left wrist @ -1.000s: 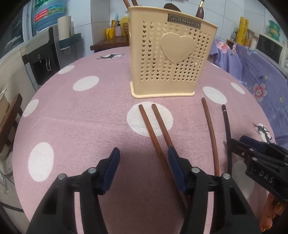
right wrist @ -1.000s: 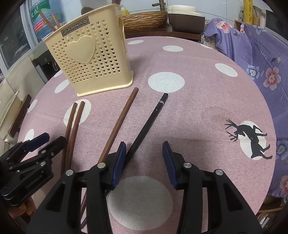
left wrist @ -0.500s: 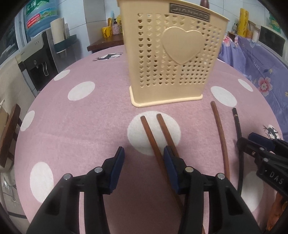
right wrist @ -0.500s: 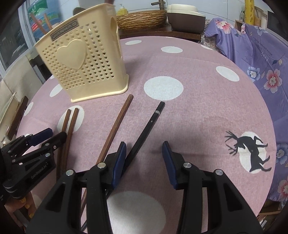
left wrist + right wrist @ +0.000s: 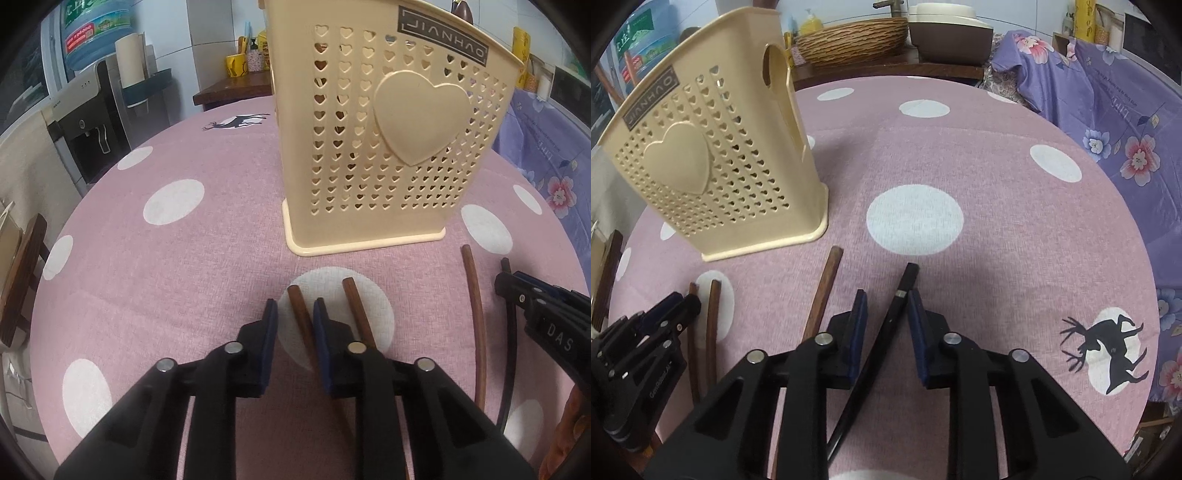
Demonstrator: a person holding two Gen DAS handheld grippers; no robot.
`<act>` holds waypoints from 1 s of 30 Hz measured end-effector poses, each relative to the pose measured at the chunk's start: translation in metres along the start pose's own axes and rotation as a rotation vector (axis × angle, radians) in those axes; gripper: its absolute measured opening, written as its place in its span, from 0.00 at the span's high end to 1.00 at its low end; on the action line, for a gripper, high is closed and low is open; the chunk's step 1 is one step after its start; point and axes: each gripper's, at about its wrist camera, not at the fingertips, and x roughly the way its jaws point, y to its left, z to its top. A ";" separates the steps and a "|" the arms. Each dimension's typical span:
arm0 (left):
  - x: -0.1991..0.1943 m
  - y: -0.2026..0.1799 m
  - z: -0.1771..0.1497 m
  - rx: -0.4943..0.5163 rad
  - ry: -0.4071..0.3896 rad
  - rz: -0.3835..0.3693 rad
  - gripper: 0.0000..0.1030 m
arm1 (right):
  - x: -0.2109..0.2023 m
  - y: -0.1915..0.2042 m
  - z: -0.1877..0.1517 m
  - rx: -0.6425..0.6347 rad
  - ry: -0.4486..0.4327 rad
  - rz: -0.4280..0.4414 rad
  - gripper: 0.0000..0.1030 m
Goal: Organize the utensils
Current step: 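Close the left gripper on a wooden chopstick while the right closes on the black chopstick, then lift both chopsticks and carry them over the cream holder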
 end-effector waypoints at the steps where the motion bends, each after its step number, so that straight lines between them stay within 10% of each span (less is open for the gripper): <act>1: 0.000 -0.001 0.000 0.002 -0.002 0.000 0.86 | 0.001 -0.001 0.001 0.009 0.000 0.005 0.83; 30: -0.019 0.013 -0.004 -0.060 -0.040 -0.073 0.92 | -0.004 -0.005 -0.003 0.048 0.029 0.157 0.91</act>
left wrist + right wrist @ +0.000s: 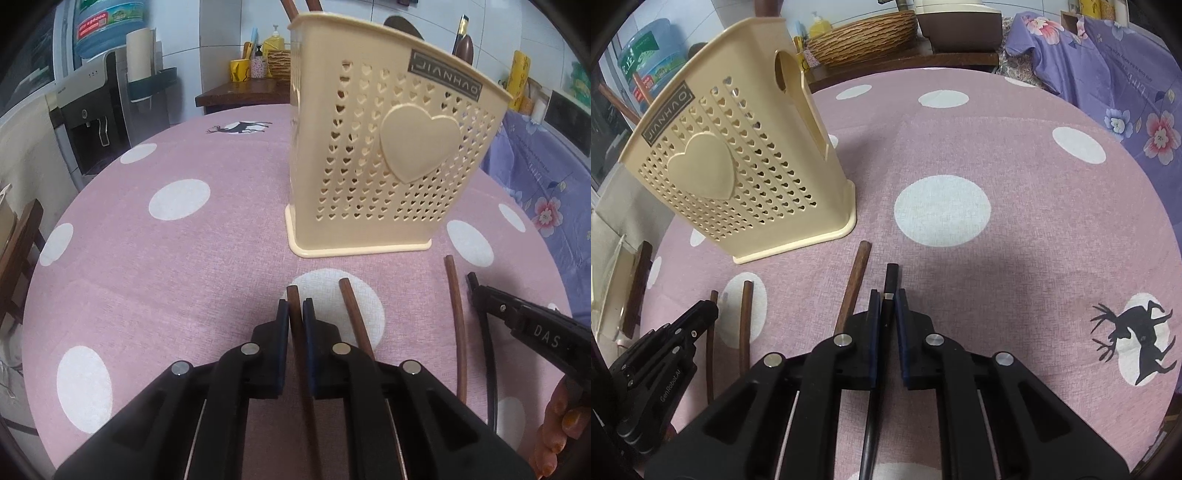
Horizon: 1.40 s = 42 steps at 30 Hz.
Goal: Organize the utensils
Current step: 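Lift both chopsticks and carry them over the cream holder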
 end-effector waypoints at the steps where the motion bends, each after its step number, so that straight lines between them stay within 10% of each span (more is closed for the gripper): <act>1: -0.002 0.001 0.001 -0.003 -0.005 -0.003 0.92 | -0.002 -0.001 0.000 0.002 -0.004 0.009 0.91; 42: -0.153 0.034 0.048 -0.080 -0.377 -0.121 0.92 | -0.198 0.015 0.021 -0.177 -0.412 0.203 0.92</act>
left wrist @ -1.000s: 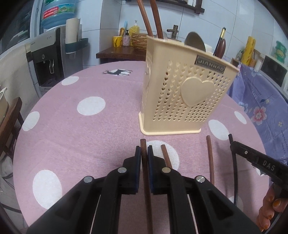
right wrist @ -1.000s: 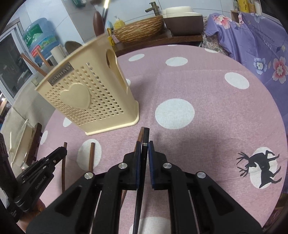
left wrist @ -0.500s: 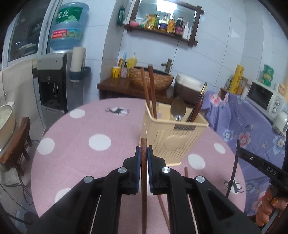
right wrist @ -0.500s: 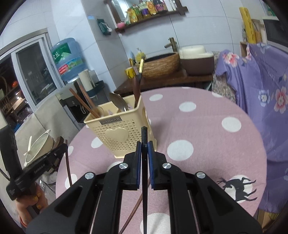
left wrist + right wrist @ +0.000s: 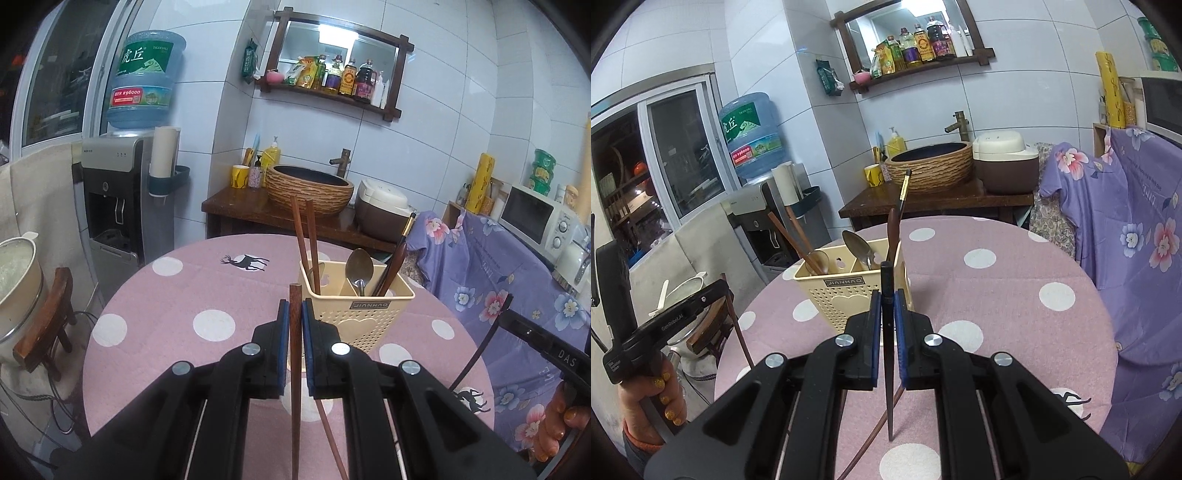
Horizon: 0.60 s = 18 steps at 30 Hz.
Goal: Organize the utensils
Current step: 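Lift both chopsticks and carry them over the cream holder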
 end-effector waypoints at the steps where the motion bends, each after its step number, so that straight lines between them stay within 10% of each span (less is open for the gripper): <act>1: -0.001 0.000 0.000 0.001 -0.002 0.001 0.92 | 0.000 0.001 0.001 0.001 -0.001 0.003 0.92; 18: -0.011 -0.002 0.015 0.017 -0.033 -0.018 0.92 | 0.003 0.005 0.016 -0.021 0.001 0.015 0.92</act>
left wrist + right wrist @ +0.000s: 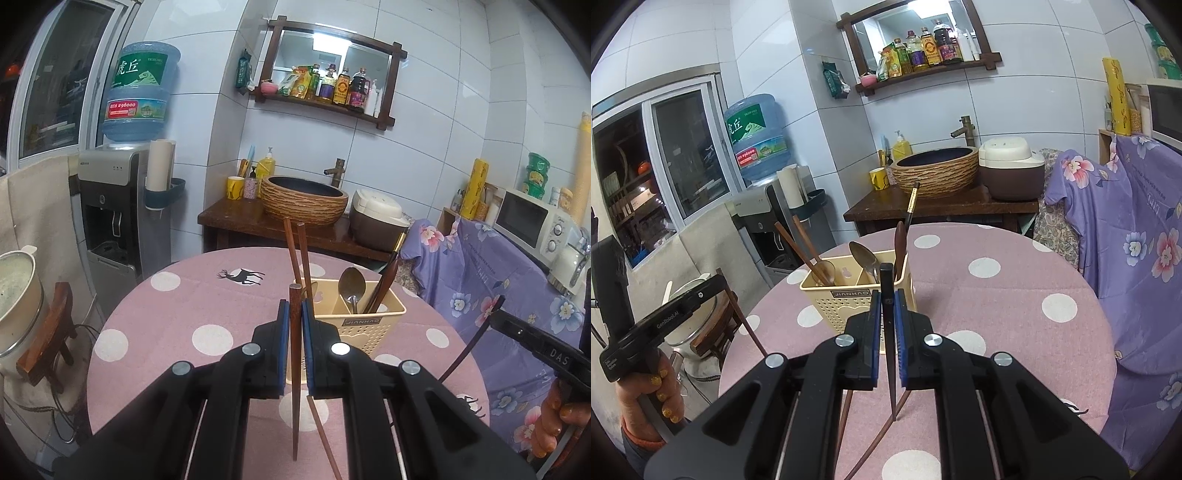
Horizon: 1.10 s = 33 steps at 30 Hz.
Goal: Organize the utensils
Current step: 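Lift both chopsticks and carry them over the cream holder, then lower both chopsticks into the holder and open both grippers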
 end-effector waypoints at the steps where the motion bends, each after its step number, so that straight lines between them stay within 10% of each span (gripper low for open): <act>1: -0.001 -0.001 0.001 0.002 -0.002 0.000 0.92 | 0.001 0.000 0.002 0.000 0.003 0.004 0.92; 11: -0.013 -0.009 0.029 0.033 -0.031 -0.047 0.92 | 0.000 0.008 0.035 -0.028 0.003 0.035 0.92; 25: -0.022 -0.032 0.148 0.005 -0.183 -0.075 0.92 | -0.008 0.042 0.157 -0.054 -0.169 -0.015 0.92; 33: 0.029 -0.034 0.129 -0.013 -0.121 -0.032 0.92 | 0.042 0.034 0.145 -0.047 -0.127 -0.084 0.92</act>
